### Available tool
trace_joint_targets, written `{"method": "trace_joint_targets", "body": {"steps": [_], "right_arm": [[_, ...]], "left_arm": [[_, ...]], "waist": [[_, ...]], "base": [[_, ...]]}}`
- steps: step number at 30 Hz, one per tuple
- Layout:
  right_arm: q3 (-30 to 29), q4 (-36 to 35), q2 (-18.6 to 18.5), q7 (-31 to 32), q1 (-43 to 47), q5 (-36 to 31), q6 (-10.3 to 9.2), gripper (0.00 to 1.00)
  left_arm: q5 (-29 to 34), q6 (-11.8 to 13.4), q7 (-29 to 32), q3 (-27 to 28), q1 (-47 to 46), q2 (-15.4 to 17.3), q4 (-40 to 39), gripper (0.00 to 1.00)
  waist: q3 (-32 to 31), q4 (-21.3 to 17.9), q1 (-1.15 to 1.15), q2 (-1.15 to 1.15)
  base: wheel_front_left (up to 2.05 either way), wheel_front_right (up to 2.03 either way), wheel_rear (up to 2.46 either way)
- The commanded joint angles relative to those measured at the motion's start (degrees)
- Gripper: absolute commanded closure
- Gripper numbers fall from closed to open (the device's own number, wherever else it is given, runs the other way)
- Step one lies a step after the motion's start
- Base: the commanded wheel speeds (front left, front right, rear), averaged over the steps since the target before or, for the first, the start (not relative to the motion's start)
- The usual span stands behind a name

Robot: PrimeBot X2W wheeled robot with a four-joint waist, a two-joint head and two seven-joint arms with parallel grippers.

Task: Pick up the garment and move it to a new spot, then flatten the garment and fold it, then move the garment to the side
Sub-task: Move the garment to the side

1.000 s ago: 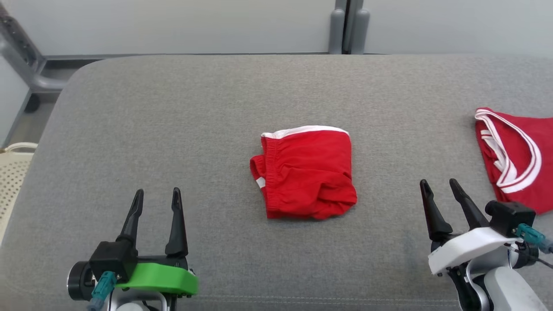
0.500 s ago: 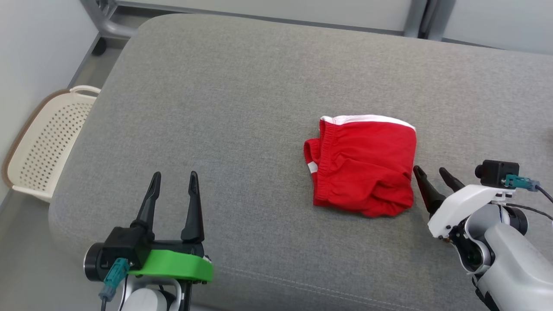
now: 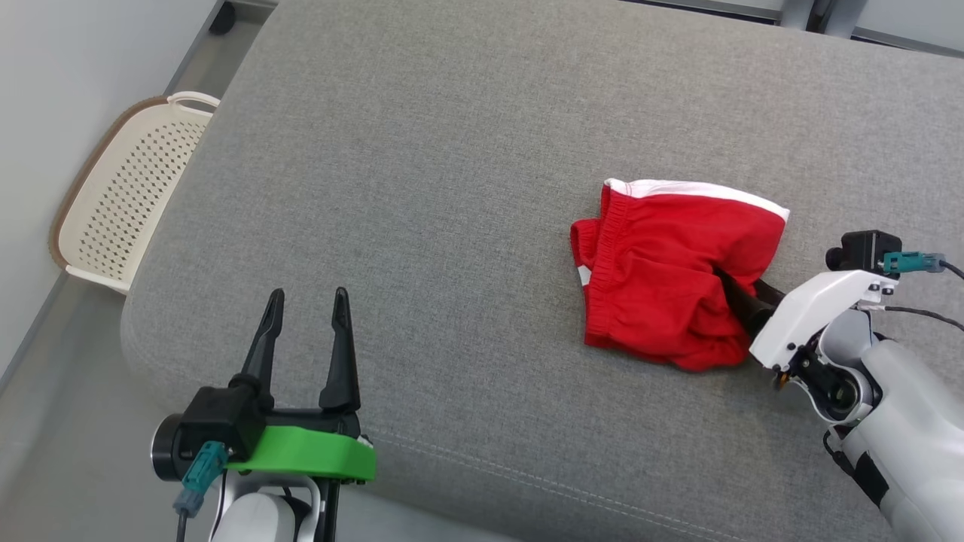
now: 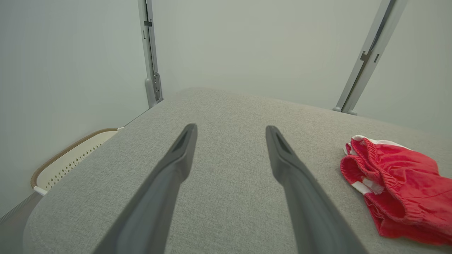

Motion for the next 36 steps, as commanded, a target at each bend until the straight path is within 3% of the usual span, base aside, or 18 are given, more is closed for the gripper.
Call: {"method": "trace_joint_targets", "body": {"steps": [1,7,16,24,36], "right_arm": [[1.26,1.21,0.25,2.27,0.68,1.62,-0.11,1.0],[2.69,-0.42,-1.25,4.21,-0.1,4.72,-0.11,1.0],[5.83,-6.55,-4.95,1.92,1.56,2.77,-0.1,1.0],[6.59,-12.59,-6.95,-1.01,5.02,0.17,-0.06,1.0],[2.81,-16.09,-6.18,-4.74,10.21,-7.11,-0.06,1.0]], "left_arm": [[0.22,-0.33,-0.24,0.29,-0.73,-0.09,0.28,0.0],[0.31,-0.48,-0.24,0.66,-0.84,-0.25,0.49,0.0],[0.92,-0.7,-0.23,1.59,-0.74,-0.29,0.03,0.0],[2.21,-1.06,-0.19,2.98,-1.29,-0.27,-0.51,0.0],[4.34,-1.83,-0.09,3.97,-3.23,2.37,-1.16,0.0]], "waist": [[0.13,0.07,0.0,0.0],[-0.02,-0.79,0.0,0.0],[-0.4,-5.02,0.0,0.0],[-0.06,-13.49,0.0,0.0],[2.71,-30.37,0.0,0.0]], "base": [[0.0,0.0,0.0],[0.0,0.0,0.0],[0.0,0.0,0.0],[0.0,0.0,0.0],[0.0,0.0,0.0]]}}
